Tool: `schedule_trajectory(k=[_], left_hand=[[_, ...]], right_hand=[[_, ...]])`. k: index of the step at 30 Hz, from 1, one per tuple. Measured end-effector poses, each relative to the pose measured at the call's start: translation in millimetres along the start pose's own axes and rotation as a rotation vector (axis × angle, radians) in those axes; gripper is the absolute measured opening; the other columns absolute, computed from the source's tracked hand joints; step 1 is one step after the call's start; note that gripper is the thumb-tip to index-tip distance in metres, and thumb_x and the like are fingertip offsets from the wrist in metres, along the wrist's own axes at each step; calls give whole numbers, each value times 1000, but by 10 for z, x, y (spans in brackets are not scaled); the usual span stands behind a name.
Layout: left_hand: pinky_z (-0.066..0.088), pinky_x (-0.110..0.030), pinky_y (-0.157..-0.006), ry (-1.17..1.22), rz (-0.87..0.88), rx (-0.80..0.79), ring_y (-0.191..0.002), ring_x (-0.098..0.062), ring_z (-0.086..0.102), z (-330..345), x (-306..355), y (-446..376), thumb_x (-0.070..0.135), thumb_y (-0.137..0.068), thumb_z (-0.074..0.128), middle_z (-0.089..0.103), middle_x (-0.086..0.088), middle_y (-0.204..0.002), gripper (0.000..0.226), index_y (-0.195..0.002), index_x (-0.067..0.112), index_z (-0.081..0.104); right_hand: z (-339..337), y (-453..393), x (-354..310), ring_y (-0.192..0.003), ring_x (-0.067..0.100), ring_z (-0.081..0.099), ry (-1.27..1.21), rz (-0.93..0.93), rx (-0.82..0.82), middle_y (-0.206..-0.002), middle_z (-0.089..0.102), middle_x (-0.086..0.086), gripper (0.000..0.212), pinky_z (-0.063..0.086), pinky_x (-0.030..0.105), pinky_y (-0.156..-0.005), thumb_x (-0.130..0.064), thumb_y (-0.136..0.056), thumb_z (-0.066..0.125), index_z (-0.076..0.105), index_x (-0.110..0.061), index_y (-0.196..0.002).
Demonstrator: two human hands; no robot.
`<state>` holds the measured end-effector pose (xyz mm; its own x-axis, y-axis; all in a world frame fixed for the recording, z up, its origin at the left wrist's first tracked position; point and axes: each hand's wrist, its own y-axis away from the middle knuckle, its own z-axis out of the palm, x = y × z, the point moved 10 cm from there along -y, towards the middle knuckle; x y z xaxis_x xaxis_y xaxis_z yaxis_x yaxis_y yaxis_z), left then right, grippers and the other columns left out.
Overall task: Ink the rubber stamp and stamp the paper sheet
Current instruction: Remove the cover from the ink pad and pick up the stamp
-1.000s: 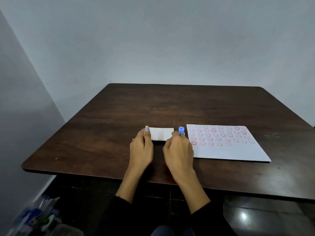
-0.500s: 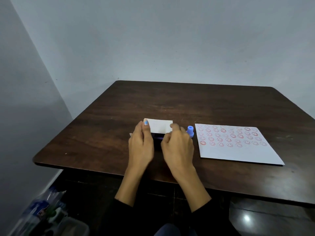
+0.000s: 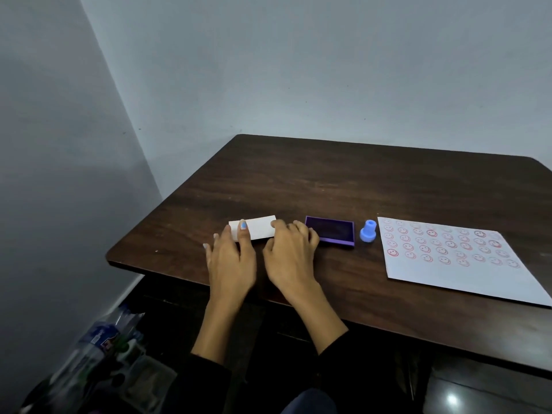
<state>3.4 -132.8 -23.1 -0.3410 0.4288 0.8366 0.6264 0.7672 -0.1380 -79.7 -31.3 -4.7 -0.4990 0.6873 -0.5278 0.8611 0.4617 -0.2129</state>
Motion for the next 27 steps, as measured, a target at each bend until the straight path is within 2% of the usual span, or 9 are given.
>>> schedule_trajectory(k=[3,6,9,12,14,17,19,22,27], left_hand=[[1,-44,-119,-45,33,12,-144,-33,19,6,43,25,39,-98,21,48,-16,-139,50,-124,6,48],[0,-43,-120,-157,54,25,-145,-32,14,49,104,47,36,-99,26,36,-19,-148,54,-138,-1,35],[2,-41,-120,-156,133,68,-146,-30,12,118,271,78,35,-97,36,30,-19,-151,60,-142,-2,25],[16,-43,-120,-64,253,12,-145,-27,16,340,556,135,35,-91,53,35,-15,-150,65,-142,3,29],[16,-41,-120,-111,392,-72,-144,-25,20,634,804,212,33,-85,62,39,-12,-148,67,-141,6,34],[5,-37,-119,-204,556,-173,-144,-23,20,1086,1083,356,38,-79,66,41,-7,-147,71,-138,10,38],[2,-37,-119,-213,581,-214,-144,-23,22,1296,1190,379,39,-76,69,44,-7,-145,73,-136,10,41],[5,-39,-119,-241,600,-244,-139,-26,31,1500,1315,318,37,-72,70,56,-6,-133,62,-126,12,52],[11,-38,-117,-182,590,-175,-125,-25,49,1585,1474,158,36,-74,66,68,-6,-109,42,-109,15,62]], right_hand=[[20,-5,37,-135,26,32,-11,16,-6,-125,59,10,38,12,48,-116,-16,-91,45,47,-12,-129],[-144,-8,85,-132,24,36,-65,-5,62,-124,60,8,36,16,46,-114,-16,-90,46,50,-14,-126],[-651,10,284,-127,24,42,-180,-13,312,-124,59,7,37,26,43,-110,-18,-88,51,53,-16,-125],[-1176,62,701,-122,24,46,-218,45,556,-123,61,6,38,35,38,-103,-19,-86,58,55,-16,-124],[-1329,16,1065,-118,25,48,-180,157,530,-122,61,7,41,41,37,-94,-23,-83,65,55,-17,-122],[-1196,-112,1515,-113,26,54,-150,323,282,-116,64,6,43,44,34,-82,-31,-74,75,60,-19,-112],[-1081,-158,1654,-102,25,61,-204,375,193,-103,70,4,30,46,32,-76,-32,-69,78,65,-22,-94],[-1044,-227,1719,-88,25,66,-273,383,231,-86,72,4,12,52,32,-71,-28,-70,75,63,-25,-69],[-1165,-283,1808,-76,14,67,-477,380,394,-63,66,-10,10,47,24,-64,-31,-67,75,67,-25,-68]])
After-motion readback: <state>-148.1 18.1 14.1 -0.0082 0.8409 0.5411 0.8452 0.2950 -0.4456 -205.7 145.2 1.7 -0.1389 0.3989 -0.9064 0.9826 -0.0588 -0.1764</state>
